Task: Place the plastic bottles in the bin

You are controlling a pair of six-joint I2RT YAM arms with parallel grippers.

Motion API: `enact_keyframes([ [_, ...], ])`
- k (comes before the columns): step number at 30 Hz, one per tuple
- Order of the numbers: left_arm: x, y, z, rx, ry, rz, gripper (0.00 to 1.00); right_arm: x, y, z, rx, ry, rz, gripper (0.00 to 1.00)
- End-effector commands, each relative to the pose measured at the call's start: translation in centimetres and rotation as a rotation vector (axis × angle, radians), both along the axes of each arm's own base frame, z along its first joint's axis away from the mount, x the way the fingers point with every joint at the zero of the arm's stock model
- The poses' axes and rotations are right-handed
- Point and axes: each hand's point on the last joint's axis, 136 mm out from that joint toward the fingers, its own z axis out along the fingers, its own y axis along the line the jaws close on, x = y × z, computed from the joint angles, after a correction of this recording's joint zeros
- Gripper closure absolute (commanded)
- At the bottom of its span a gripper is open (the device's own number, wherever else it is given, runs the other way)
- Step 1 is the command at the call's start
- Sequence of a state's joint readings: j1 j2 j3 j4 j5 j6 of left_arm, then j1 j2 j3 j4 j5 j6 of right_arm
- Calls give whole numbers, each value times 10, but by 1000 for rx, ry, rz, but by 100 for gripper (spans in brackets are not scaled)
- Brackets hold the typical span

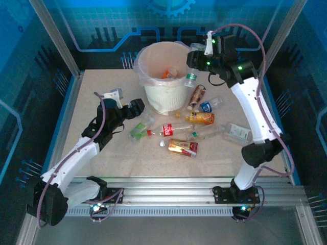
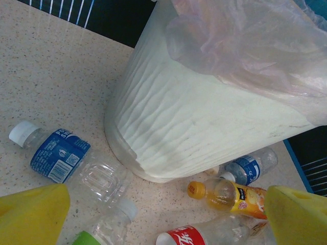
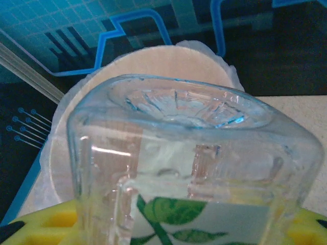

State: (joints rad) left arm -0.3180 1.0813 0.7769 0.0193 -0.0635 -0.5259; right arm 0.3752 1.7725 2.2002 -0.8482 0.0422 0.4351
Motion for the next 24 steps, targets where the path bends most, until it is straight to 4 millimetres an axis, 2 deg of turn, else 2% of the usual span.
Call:
enact_keyframes([
  [1,2,-6,12,-26,-13,-20,1,17,21,12,5,-44,73,76],
  [8,3,-11,6,-34,-3,-39,1,54,42,28,112,-117,113,76],
  [13,4,-13,5,-30,1,-51,1,77,52,31,160,-171,123,76],
  [18,4,-13,6,-26,-2,-55,1,97,58,16,158,-174,119,76],
  [24,4,-13,4,-24,2,-54,1,115,63,-15,122,-143,113,76],
])
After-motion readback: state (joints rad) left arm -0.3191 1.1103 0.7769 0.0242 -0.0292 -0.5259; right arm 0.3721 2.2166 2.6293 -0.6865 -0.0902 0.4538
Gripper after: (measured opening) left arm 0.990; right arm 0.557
